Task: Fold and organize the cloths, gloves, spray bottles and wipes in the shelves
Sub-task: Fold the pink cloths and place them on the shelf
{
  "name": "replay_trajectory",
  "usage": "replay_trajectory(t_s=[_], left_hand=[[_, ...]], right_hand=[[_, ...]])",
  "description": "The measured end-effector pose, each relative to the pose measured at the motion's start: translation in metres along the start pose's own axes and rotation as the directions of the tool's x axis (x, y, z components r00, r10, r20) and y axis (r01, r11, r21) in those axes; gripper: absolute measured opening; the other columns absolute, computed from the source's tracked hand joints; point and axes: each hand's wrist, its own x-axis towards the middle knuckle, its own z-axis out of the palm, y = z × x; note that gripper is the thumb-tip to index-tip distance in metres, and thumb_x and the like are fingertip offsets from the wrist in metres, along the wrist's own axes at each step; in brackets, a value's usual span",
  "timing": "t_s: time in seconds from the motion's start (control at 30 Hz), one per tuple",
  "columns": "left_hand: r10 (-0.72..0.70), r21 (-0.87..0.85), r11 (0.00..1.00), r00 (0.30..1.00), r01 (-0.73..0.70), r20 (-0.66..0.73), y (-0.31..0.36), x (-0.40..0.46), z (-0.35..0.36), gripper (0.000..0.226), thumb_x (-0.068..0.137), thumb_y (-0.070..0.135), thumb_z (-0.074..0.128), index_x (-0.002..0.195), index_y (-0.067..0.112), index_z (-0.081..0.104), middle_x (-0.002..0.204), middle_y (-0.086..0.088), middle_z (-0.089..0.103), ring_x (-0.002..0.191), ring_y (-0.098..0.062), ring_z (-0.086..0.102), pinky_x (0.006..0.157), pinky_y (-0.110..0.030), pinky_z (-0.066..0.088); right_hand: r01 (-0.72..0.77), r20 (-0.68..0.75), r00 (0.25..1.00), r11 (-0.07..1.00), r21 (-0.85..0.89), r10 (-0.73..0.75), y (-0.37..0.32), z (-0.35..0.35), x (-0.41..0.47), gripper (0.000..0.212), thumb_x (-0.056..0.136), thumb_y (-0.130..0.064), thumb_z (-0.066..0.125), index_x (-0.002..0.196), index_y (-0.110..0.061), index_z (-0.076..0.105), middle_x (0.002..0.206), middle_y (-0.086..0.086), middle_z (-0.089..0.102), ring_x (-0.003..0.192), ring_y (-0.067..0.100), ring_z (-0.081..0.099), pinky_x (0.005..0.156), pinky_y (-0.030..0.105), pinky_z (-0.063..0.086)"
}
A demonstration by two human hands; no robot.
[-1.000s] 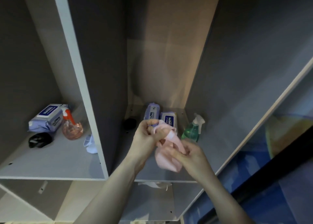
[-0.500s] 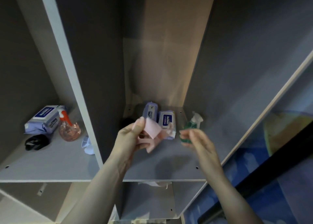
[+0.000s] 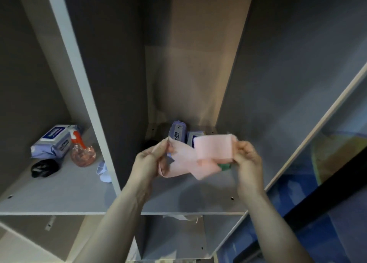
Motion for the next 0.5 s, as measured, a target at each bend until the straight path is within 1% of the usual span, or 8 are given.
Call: replay_trajectory(t_s=[0.07, 0.1, 0.17, 0.23, 0.33, 0.4, 0.43, 0.5], left_hand=[[-0.095, -0.013, 0.995, 0.994, 0.094, -0.054, -0.004, 0.006, -0.007, 0.023, 0.092, 0.031, 0.06, 0.08, 0.012, 0.064, 0.056, -0.002, 0.055, 0.053, -0.015, 0.051, 0.054, -0.027, 0.047], [-0.148, -0.009, 0.989, 0.987, 0.148, -0.067, -0.008, 0.009, -0.009, 0.02, 0.092, 0.03, 0.061, 0.092, 0.01, 0.063, 0.068, -0.005, 0.061, 0.062, -0.018, 0.058, 0.058, -0.031, 0.052], [-0.202, 0.134, 0.967, 0.974, 0.215, -0.107, -0.018, 0.014, -0.008, 0.039, 0.087, 0.03, 0.066, 0.117, 0.009, 0.054, 0.105, -0.011, 0.063, 0.091, -0.026, 0.062, 0.073, -0.038, 0.054], [-0.115, 0.352, 0.921, 0.979, 0.168, -0.166, -0.024, 0.016, -0.003, 0.057, 0.079, 0.036, 0.071, 0.126, 0.014, 0.047, 0.125, -0.009, 0.054, 0.108, -0.027, 0.056, 0.087, -0.039, 0.049], [0.104, 0.429, 0.903, 0.982, -0.025, -0.161, -0.012, 0.005, 0.007, 0.03, 0.088, 0.032, 0.065, 0.113, 0.02, 0.054, 0.124, -0.003, 0.055, 0.105, -0.018, 0.055, 0.09, -0.031, 0.044], [0.185, 0.321, 0.931, 0.983, -0.173, -0.007, -0.003, -0.002, 0.013, 0.02, 0.092, 0.031, 0.06, 0.108, 0.019, 0.062, 0.112, 0.001, 0.065, 0.102, -0.016, 0.06, 0.089, -0.029, 0.047], [0.196, 0.245, 0.946, 0.976, -0.214, 0.095, 0.003, -0.005, 0.015, 0.022, 0.092, 0.032, 0.057, 0.106, 0.017, 0.065, 0.106, 0.0, 0.069, 0.1, -0.016, 0.063, 0.087, -0.029, 0.048], [0.209, 0.158, 0.952, 0.934, -0.262, 0.292, 0.012, -0.013, 0.019, 0.03, 0.089, 0.034, 0.056, 0.106, 0.013, 0.068, 0.097, 0.0, 0.073, 0.094, -0.012, 0.067, 0.083, -0.026, 0.052]], right_hand=[[-0.114, 0.086, 0.991, 0.973, 0.202, 0.098, -0.006, -0.008, 0.005, 0.01, 0.088, -0.02, 0.053, 0.089, -0.012, 0.059, 0.084, 0.001, 0.069, 0.069, 0.009, 0.063, 0.059, 0.019, 0.05], [-0.17, 0.144, 0.981, 0.943, 0.287, 0.133, -0.009, -0.008, 0.005, 0.021, 0.087, -0.024, 0.051, 0.1, -0.009, 0.058, 0.093, 0.009, 0.067, 0.076, 0.015, 0.066, 0.064, 0.021, 0.053], [-0.255, 0.249, 0.954, 0.894, 0.369, 0.17, -0.015, -0.004, 0.003, 0.024, 0.09, -0.024, 0.048, 0.11, -0.009, 0.051, 0.106, 0.025, 0.056, 0.079, 0.024, 0.069, 0.068, 0.027, 0.055], [-0.305, 0.326, 0.927, 0.883, 0.358, 0.187, -0.021, 0.004, 0.0, 0.022, 0.09, -0.023, 0.047, 0.106, -0.008, 0.051, 0.103, 0.028, 0.06, 0.075, 0.024, 0.071, 0.064, 0.025, 0.055], [-0.346, 0.391, 0.895, 0.886, 0.309, 0.213, -0.029, 0.016, -0.004, 0.02, 0.086, -0.022, 0.049, 0.088, -0.008, 0.062, 0.083, 0.02, 0.067, 0.07, 0.027, 0.067, 0.063, 0.028, 0.054], [-0.361, 0.432, 0.874, 0.892, 0.272, 0.222, -0.033, 0.021, -0.005, 0.033, 0.089, -0.021, 0.045, 0.068, -0.014, 0.069, 0.071, 0.017, 0.067, 0.065, 0.026, 0.061, 0.068, 0.034, 0.047], [-0.375, 0.448, 0.862, 0.894, 0.246, 0.238, -0.033, 0.023, -0.005, 0.039, 0.091, -0.022, 0.044, 0.064, -0.016, 0.071, 0.067, 0.015, 0.067, 0.063, 0.024, 0.061, 0.069, 0.034, 0.046], [-0.408, 0.471, 0.843, 0.88, 0.243, 0.261, -0.031, 0.027, -0.006, 0.035, 0.09, -0.024, 0.046, 0.069, -0.009, 0.069, 0.063, 0.014, 0.063, 0.057, 0.022, 0.059, 0.064, 0.031, 0.049]])
